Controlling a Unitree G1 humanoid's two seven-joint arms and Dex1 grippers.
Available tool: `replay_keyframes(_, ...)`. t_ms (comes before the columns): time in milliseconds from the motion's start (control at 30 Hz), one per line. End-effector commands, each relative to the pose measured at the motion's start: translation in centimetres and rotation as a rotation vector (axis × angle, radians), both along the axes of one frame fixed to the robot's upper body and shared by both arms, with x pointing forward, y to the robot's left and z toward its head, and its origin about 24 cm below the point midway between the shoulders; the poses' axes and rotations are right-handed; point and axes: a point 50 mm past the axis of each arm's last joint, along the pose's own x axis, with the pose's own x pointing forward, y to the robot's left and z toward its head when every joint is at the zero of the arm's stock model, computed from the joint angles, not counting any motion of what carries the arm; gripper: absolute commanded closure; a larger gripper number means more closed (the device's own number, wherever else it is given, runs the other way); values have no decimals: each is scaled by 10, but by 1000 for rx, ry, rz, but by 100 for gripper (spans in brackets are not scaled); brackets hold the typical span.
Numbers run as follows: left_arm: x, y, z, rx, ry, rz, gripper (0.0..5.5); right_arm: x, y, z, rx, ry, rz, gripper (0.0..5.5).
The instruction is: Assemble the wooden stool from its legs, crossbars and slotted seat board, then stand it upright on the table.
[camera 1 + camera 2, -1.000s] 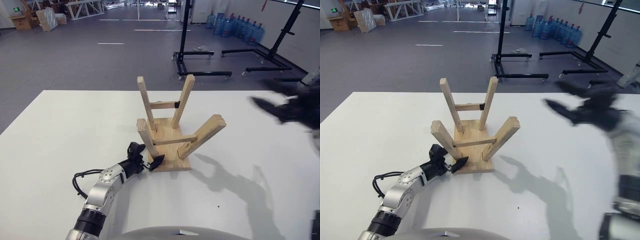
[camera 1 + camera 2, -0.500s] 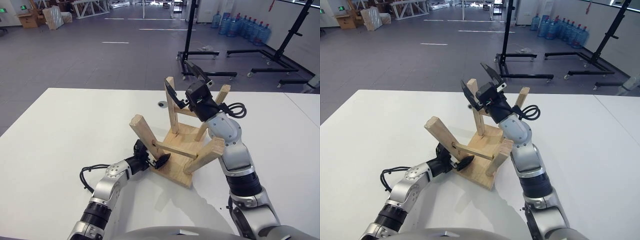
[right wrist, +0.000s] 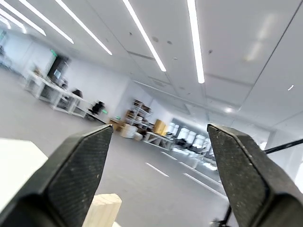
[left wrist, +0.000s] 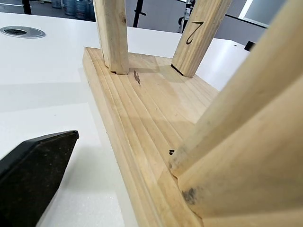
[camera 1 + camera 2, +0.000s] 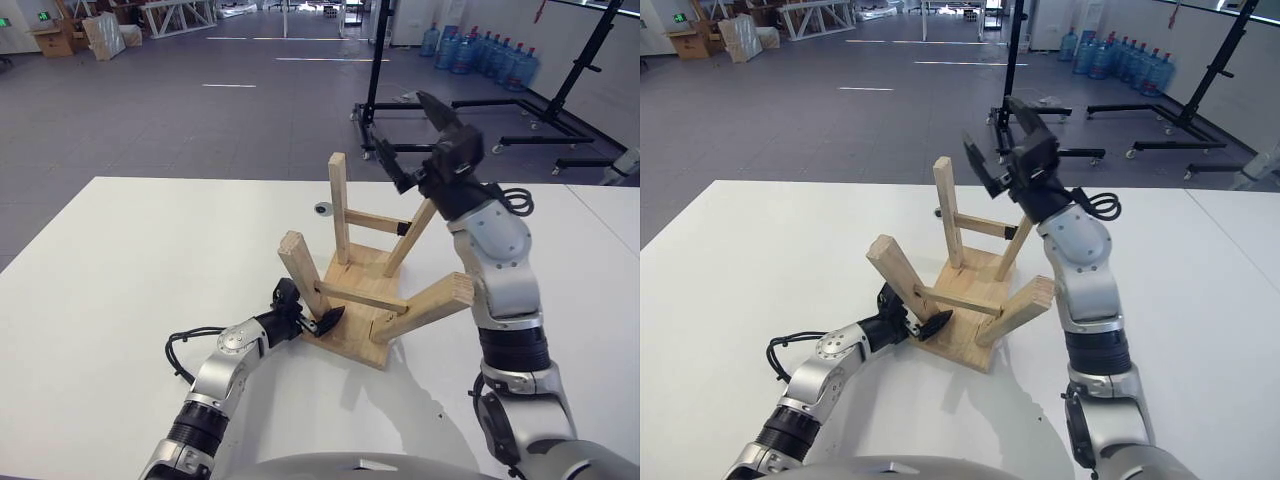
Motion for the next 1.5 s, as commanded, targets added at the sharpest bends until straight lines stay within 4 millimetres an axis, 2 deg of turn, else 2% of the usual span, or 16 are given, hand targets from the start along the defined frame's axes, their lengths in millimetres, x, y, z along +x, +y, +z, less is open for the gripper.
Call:
replay_keyframes(33,-6,15,-32,185,97,97,10,13,-32,21,171,12,-57,183)
replay_keyframes(133,4,19,-31,229,66,175,10,22,-51,13,243,63,-151,183)
replay_keyframes(233,13,19,-33,266,49,237,10,23,-48,6,246,71,-176,183)
replay_keyframes(367,20,17,-35,289,39,269,10,23,-41,19,239,11,-182,183)
replay_keyframes(600,25,22,-41,332,38,340,10,9,-14,37,171,-70,-72,183)
replay_keyframes(733,24,23,-47,367,53,375,10,-10,14,39,-33,-154,-9,183)
replay_keyframes(900,21,20,-52,388,63,391,10,-25,36,33,-232,-234,-44,183)
replay_keyframes(1033,18,18,-54,384,72,393,10,-24,43,7,-428,-230,-128,183)
replay_keyframes(1133,15,16,-55,381,75,393,10,-30,45,-19,-535,-238,-170,183)
replay_keyframes(1267,12,15,-56,383,79,394,10,-39,46,-42,-674,-287,-215,183)
replay_keyframes(1433,7,11,-58,382,86,381,10,-37,35,-108,-997,-224,-338,183)
replay_keyframes(1500,7,10,-58,385,86,372,10,-40,37,-133,-1141,-143,-301,183)
